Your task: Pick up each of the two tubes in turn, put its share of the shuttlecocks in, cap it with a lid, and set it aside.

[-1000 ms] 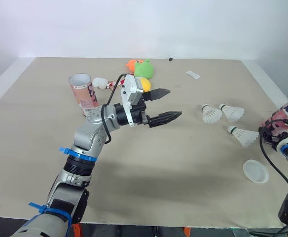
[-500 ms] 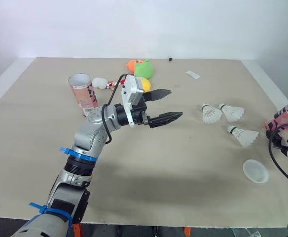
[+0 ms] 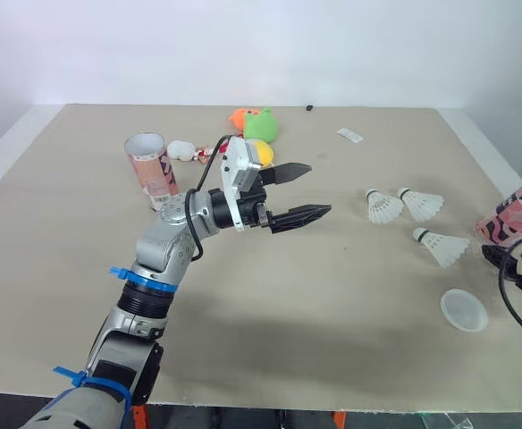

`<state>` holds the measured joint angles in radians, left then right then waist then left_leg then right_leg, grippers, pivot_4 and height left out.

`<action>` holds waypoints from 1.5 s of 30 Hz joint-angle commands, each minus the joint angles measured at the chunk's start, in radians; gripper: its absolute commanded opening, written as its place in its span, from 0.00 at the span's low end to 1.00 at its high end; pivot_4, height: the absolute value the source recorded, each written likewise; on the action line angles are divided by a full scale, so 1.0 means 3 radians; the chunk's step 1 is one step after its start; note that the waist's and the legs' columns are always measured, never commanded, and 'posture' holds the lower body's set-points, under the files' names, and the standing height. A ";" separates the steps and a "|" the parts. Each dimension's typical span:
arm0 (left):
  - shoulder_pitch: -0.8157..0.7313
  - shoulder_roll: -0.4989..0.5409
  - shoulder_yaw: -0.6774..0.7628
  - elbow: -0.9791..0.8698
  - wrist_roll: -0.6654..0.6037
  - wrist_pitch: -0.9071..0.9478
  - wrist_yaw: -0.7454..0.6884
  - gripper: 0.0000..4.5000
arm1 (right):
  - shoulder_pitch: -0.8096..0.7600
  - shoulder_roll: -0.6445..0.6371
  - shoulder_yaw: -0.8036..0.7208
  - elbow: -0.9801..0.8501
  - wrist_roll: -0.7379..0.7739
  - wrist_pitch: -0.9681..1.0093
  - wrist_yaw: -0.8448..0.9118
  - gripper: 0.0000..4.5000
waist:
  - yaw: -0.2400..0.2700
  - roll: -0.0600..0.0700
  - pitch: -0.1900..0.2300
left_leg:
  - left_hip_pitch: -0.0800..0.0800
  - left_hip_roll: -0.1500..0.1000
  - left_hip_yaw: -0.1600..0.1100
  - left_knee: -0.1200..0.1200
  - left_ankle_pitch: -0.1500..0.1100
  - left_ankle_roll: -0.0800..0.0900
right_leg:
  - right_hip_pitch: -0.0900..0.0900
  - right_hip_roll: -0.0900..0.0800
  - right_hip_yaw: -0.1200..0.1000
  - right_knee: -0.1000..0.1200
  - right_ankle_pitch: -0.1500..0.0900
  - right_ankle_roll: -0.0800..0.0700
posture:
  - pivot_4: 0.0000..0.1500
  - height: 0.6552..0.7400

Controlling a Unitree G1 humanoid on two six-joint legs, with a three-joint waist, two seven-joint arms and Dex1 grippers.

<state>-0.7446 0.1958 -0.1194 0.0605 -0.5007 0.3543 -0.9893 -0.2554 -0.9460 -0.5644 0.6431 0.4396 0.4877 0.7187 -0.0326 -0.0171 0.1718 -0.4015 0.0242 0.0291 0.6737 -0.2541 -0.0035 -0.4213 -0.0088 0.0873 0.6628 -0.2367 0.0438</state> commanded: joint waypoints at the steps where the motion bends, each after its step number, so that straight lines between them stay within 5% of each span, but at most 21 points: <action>1: 0.0197 0.0162 0.0043 -0.0243 0.0020 0.0033 0.0019 1.00 | 0.0380 -0.0194 -0.0403 -0.0550 0.0266 0.0176 0.0361 0.99 | -0.0001 0.0004 -0.0003 | 0.0000 0.0000 0.0000 -0.0001 0.0000 0.0000 | 0.0000 0.0000 0.0000 0.0000 0.0000 0.0000 | 1.00 0.91; 8: 0.0798 0.0560 0.0179 -0.0607 0.0060 0.0102 0.0184 1.00 | 0.1034 -0.0098 -0.0816 -0.2048 0.0863 0.0531 0.0894 0.99 | -0.0053 0.0003 0.0000 | 0.0015 0.0006 -0.0003 -0.0001 -0.0001 0.0001 | 0.0006 0.0007 0.0014 0.0002 -0.0007 0.0023 | 1.00 0.91; 15: 0.1526 0.0755 0.0653 -0.0988 0.0213 0.0046 0.0844 1.00 | 0.0443 0.0204 0.0243 -0.3396 0.1269 0.0714 0.0664 0.99 | -0.0066 -0.0018 0.0012 | 0.0053 0.0011 -0.0006 -0.0001 0.0003 0.0006 | 0.0034 0.0026 0.0031 0.0002 0.0007 0.0018 | 1.00 0.91; 22: 0.2136 0.0562 0.1158 -0.1120 0.0528 -0.0246 0.1742 1.00 | -0.0487 0.1038 0.1369 -0.3294 0.0793 0.0464 0.0131 0.99 | -0.0044 -0.0044 0.0019 | 0.0032 0.0017 -0.0005 0.0000 0.0009 0.0013 | 0.0011 0.0024 0.0037 0.0001 0.0015 0.0015 | 1.00 0.91; 28: 0.2288 0.0507 0.1325 -0.1026 0.0684 -0.0356 0.2082 1.00 | -0.0752 0.1452 0.1729 -0.3004 0.0455 0.0218 -0.0013 0.99 | 0.0025 -0.0051 0.0015 | -0.0010 0.0002 -0.0006 0.0002 0.0005 0.0005 | -0.0019 -0.0003 0.0029 -0.0001 0.0023 0.0006 | 1.00 0.91; 45: 0.1138 0.0724 0.0959 0.0564 0.1045 -0.0709 0.1848 1.00 | -0.0481 0.1710 0.1889 -0.3555 0.0384 0.0279 -0.0328 0.99 | 0.0030 -0.0054 0.0015 | -0.0014 -0.0010 -0.0018 0.0003 0.0006 0.0006 | -0.0016 -0.0021 -0.0002 -0.0002 0.0025 0.0006 | 1.00 0.91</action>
<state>-0.3726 0.4017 0.1702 0.2156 -0.1986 0.1806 -0.4264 -0.3965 -0.4350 0.0237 -0.3627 0.5372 0.5725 0.6283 -0.0234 -0.0332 0.1763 -0.4062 0.0208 0.0239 0.6747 -0.2523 -0.0016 -0.4261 -0.0149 0.0855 0.6622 -0.2290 0.0455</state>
